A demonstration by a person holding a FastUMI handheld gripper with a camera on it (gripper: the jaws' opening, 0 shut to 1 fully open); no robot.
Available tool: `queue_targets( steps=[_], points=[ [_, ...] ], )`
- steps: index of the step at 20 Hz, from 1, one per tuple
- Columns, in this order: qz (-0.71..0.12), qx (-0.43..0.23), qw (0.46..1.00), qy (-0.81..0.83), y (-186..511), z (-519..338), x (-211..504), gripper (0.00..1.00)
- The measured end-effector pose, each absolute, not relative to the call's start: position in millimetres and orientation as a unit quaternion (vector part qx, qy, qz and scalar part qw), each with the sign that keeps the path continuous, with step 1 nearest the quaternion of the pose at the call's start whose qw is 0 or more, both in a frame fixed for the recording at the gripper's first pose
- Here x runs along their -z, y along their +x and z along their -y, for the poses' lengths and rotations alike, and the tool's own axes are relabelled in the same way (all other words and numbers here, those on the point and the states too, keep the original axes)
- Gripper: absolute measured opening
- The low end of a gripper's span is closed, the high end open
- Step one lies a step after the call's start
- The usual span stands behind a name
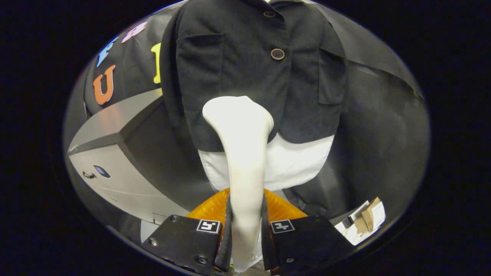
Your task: Iron the clothes twice with a garment steamer, once on the left side and once on the right side.
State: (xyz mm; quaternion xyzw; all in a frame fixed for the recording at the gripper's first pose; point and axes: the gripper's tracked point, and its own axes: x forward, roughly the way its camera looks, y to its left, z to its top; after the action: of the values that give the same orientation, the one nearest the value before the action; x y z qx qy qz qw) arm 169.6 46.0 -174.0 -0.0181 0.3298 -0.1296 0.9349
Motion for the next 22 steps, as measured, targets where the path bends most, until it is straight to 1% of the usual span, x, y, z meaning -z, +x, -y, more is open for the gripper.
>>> queue_targets(
  steps=[9,13,17,22],
  points=[
    [-0.365,0.140,0.920,-0.017,158.2,-45.2,210.2,0.35],
    [-0.370,0.150,0.917,-0.010,151.9,-46.2,215.4,0.35],
    [-0.340,0.161,0.927,0.010,142.1,-42.5,188.7,0.35],
    [-0.263,0.199,0.944,0.026,129.2,-21.2,99.4,0.35]
  ],
)
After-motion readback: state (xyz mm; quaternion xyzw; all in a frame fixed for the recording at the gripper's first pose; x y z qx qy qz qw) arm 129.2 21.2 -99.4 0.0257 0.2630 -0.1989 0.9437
